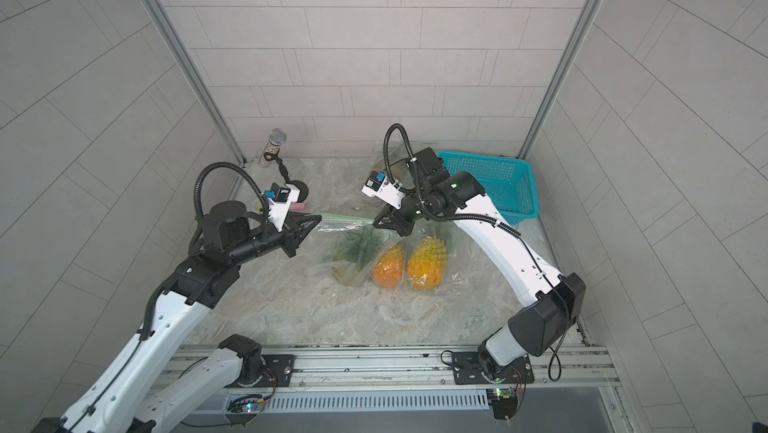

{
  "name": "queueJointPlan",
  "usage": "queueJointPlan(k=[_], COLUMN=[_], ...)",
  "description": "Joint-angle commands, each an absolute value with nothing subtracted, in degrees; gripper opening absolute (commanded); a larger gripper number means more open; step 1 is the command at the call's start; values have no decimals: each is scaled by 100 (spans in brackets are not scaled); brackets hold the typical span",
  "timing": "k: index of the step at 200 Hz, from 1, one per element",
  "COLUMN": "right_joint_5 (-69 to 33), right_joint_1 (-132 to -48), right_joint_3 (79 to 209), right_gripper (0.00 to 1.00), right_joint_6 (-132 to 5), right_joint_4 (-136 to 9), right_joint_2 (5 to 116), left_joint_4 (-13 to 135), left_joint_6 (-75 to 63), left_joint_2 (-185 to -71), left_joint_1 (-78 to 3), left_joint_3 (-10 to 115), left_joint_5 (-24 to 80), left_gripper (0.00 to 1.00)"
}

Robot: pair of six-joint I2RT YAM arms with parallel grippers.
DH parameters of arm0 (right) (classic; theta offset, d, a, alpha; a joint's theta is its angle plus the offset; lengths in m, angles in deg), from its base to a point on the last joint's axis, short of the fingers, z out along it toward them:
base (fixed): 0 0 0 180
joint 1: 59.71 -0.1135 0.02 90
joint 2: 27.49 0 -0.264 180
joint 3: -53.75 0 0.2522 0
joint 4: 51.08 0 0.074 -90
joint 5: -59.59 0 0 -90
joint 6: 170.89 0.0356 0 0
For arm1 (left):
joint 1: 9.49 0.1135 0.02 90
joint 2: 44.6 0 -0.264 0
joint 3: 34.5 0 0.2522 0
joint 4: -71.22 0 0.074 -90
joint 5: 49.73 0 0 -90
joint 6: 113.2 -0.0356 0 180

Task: Open the zip-top bag and take out the pineapple
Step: Unzip the zipper on the zipper food storage bag.

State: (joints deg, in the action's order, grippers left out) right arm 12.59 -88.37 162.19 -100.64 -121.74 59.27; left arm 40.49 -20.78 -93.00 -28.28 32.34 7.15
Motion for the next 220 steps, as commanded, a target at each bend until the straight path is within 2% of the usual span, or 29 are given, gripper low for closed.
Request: queueJointPlan(k=[1, 160, 194, 220], right_joint_5=[-106, -344, 200, 678], right_joint_1=[-8228, -7878, -7881, -7963], right_joint_3=[16229, 16041, 16046, 15986], right_gripper=[9, 12, 11, 10], right_joint_6=[-10203, -10293, -10330, -10339], right_joint_4=[-13671, -13823, -13696, -13449], right_joint_2=[5536, 5403, 5410, 5351], left_joint_4=[4044, 4032, 4336, 4607], left_joint_6=[-2221, -2240, -2232, -2252], left_joint_2=[-9039, -9091, -9014, -9039], left_joint_1=[-2347, -2149, -2155, -2155], left_joint_3=[3514, 3608, 3479, 3384], left_joint_5=[2294, 2120, 1516, 559], left_gripper=[0, 0, 0, 0])
